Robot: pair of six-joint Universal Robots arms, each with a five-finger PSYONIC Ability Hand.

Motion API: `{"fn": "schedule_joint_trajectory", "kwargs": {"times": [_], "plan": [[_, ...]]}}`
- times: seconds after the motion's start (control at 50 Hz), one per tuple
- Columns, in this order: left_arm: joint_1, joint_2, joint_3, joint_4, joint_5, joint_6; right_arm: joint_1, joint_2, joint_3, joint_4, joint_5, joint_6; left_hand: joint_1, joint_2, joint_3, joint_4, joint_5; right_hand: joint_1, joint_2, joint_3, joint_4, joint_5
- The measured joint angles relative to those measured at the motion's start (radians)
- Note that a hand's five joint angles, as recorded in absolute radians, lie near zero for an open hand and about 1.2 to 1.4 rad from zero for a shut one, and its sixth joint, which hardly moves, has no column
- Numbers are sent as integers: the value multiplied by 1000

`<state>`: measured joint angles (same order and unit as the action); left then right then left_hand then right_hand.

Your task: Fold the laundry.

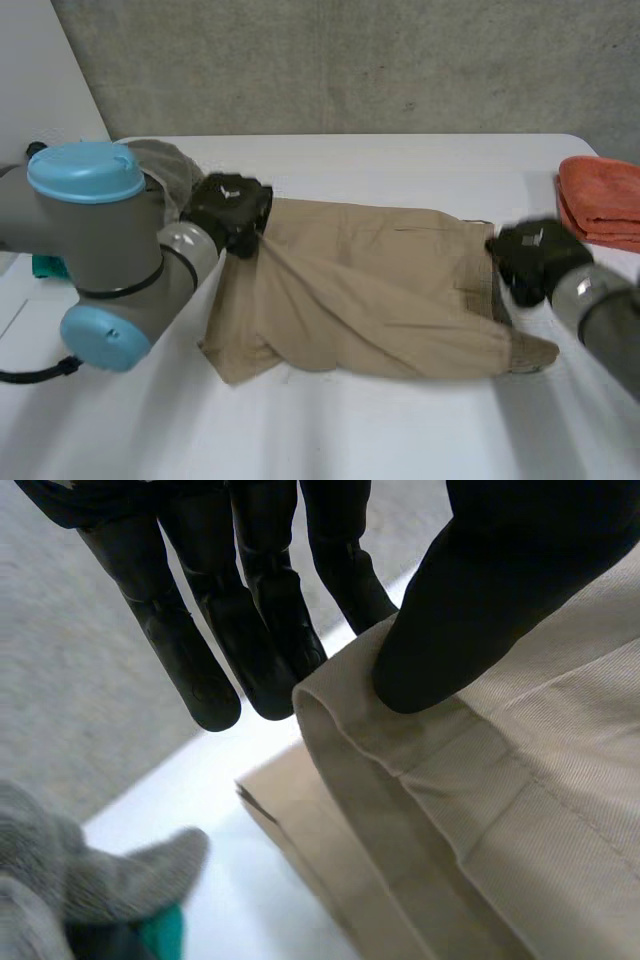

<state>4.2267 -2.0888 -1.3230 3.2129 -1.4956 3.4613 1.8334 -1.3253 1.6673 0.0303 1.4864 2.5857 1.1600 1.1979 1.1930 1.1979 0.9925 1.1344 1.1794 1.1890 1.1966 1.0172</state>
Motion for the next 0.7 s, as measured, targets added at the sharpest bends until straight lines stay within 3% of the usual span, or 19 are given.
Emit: {"fn": "schedule_joint_trajectory", "kwargs": {"times": [0.2, 0.32, 0.36, 0.38, 0.4, 0.46, 0.7], "plan": [[66, -151, 186, 282, 0, 2, 68, 317, -389, -177, 121, 8, 0, 1, 0, 3, 0, 0, 0, 2, 3, 2], [73, -296, 329, 352, 3, 2, 87, 483, -559, -228, 167, -6, 0, 1, 0, 3, 0, -25, -29, -28, -15, -16], [72, -316, 345, 354, 4, 2, 89, 494, -571, -230, 171, -6, 0, 1, 0, 3, 0, -105, -113, -113, -112, -114], [70, -336, 359, 354, 5, 2, 91, 502, -585, -228, 179, -6, 0, 1, 0, 3, 0, -446, -462, -450, -447, -458], [67, -347, 364, 354, 6, 2, 92, 495, -588, -223, 183, -6, 0, 1, 0, 3, 0, -606, -634, -609, -609, -626], [61, -358, 362, 352, 8, 2, 90, 460, -585, -200, 186, -4, 0, 1, 0, 4, 0, -729, -776, -778, -792, -807], [44, -364, 372, 354, 11, 2, 34, 278, -620, 99, 134, 56, 0, 1, 0, 4, 0, -734, -777, -787, -823, -849]]}}
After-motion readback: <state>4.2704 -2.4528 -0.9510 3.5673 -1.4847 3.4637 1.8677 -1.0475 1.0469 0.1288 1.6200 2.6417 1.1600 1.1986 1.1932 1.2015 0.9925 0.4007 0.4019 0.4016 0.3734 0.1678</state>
